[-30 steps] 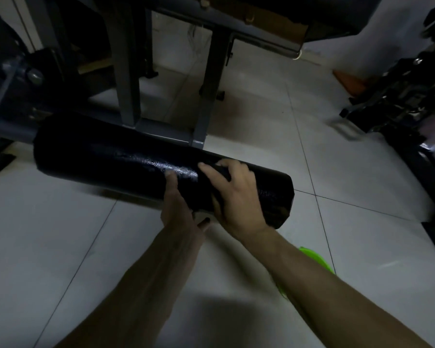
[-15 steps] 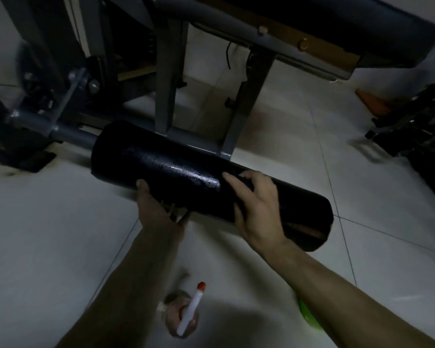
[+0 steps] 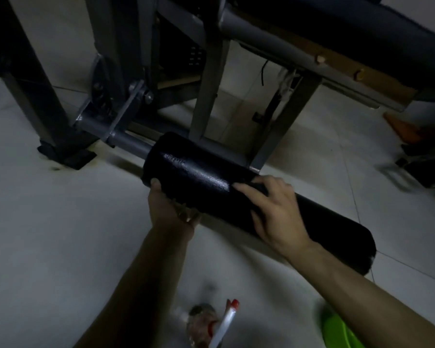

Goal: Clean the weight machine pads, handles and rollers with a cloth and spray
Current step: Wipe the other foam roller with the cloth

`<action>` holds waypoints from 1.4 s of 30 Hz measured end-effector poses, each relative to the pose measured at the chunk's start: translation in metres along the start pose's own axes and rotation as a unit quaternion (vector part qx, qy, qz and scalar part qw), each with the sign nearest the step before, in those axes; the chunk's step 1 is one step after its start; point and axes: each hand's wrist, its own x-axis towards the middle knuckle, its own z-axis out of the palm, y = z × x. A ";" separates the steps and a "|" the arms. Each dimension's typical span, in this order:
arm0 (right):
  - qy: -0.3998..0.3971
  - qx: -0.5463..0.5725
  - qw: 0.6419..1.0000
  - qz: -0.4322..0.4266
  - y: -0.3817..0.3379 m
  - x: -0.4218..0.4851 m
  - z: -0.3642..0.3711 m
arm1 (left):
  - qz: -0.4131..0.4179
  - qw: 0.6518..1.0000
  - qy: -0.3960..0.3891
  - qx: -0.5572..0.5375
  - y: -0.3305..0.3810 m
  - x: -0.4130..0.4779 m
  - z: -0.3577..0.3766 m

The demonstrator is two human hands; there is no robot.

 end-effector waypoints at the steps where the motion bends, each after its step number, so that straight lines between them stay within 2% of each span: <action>1: 0.009 0.003 1.000 0.017 0.004 -0.007 -0.003 | -0.011 1.000 -0.007 -0.009 0.004 0.000 0.000; 4: 0.029 0.018 0.999 0.035 -0.011 0.002 0.010 | -0.027 0.999 -0.019 -0.004 0.004 -0.003 0.001; 10: 0.017 0.070 0.997 -0.011 -0.087 0.108 0.066 | -0.050 0.996 -0.060 -0.030 0.013 -0.008 0.002; 14: -0.005 0.056 0.998 -0.041 -0.125 0.152 0.085 | -0.045 0.998 -0.041 0.017 0.020 -0.011 0.002; 17: -0.039 0.033 0.997 -0.064 -0.104 0.136 0.065 | -0.049 0.998 -0.030 0.014 0.021 -0.014 0.003; 20: -0.061 0.031 0.995 -0.073 -0.064 0.081 0.034 | -0.048 0.999 0.009 0.023 0.017 -0.010 0.001; 24: -0.060 0.057 0.996 -0.031 -0.029 0.021 0.007 | -0.032 0.997 0.061 0.040 0.011 0.001 0.001; 26: -0.051 0.074 0.996 -0.023 -0.032 0.023 0.010 | -0.034 0.997 0.055 0.036 0.009 -0.001 0.001; 30: -0.024 0.082 0.994 -0.065 -0.058 0.069 0.044 | -0.022 0.999 0.036 0.018 0.007 -0.006 0.003; 35: -0.017 0.071 0.995 -0.074 -0.103 0.127 0.078 | -0.015 0.999 -0.022 -0.018 0.007 -0.009 0.004; 40: -0.062 0.024 0.993 -0.094 -0.053 0.067 0.043 | -0.019 0.999 0.013 0.043 -0.022 -0.008 0.003; 42: -0.069 0.012 0.995 -0.068 -0.021 0.022 0.020 | -0.022 0.996 0.011 0.089 -0.044 -0.014 0.007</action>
